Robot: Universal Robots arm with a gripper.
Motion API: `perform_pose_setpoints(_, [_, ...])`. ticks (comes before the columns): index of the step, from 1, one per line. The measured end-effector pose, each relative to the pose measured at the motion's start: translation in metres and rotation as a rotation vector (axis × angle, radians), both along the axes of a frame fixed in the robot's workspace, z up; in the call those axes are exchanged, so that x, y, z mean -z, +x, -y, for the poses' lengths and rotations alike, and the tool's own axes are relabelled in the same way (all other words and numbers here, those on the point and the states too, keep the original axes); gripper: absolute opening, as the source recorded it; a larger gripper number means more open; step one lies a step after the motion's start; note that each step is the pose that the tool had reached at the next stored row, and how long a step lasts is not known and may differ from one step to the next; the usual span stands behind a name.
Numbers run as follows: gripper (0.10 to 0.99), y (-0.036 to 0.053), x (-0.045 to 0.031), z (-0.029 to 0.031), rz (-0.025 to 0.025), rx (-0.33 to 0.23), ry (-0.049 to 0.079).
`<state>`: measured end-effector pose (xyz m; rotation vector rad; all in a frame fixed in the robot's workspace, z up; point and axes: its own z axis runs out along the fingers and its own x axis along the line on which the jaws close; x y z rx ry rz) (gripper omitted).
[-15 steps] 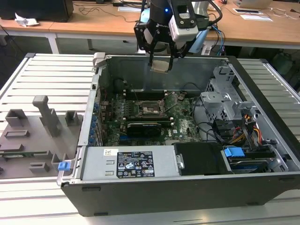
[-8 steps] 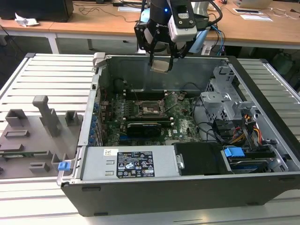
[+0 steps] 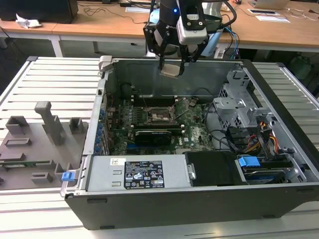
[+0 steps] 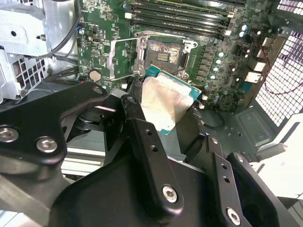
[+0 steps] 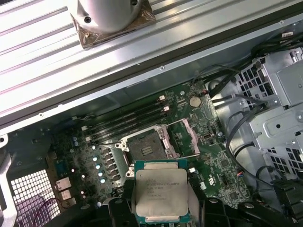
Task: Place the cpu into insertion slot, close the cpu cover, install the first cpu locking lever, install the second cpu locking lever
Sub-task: 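Place the cpu into insertion slot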
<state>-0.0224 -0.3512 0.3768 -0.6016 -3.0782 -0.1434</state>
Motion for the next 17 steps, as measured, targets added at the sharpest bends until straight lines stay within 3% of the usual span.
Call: perform_pose_setpoints(17, [0.529, 0.0, 0.0001, 0.0, 0.0, 0.107, 0.0])
